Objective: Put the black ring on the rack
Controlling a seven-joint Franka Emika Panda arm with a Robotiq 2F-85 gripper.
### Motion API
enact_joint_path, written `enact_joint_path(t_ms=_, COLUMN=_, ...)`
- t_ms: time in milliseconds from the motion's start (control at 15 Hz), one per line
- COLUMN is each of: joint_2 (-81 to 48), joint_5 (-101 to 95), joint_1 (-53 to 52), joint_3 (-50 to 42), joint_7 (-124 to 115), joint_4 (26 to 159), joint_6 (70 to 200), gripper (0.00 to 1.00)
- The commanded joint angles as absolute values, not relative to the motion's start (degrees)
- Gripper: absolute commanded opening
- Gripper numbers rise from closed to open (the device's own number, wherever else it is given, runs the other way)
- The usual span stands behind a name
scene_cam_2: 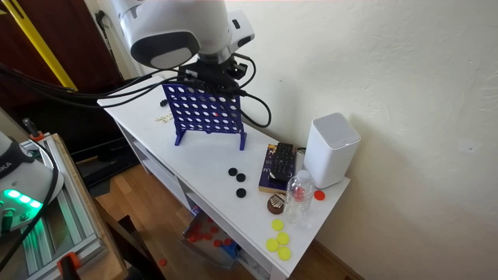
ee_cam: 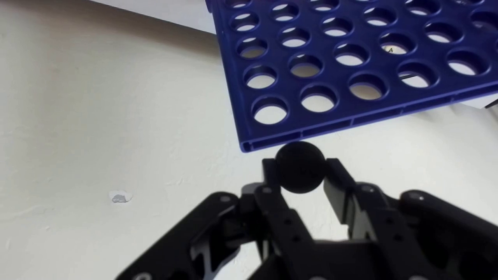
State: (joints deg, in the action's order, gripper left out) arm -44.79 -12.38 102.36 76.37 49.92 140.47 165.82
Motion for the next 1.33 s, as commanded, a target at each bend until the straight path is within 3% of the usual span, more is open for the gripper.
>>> enact_joint_path(t_ms=0, joint_2=-45.81, joint_5=-13.04, joint_1=102.68, joint_3=76.30, joint_7=50.42, joint_4=140.34, joint_6=166.43, gripper=0.10)
enact_joint_path(t_ms=1267, joint_2=-50.43, joint_5=-13.39, joint_1=100.84, joint_3=74.83, joint_7=56.81, joint_4=138.30, joint_6=166.16, gripper=0.10)
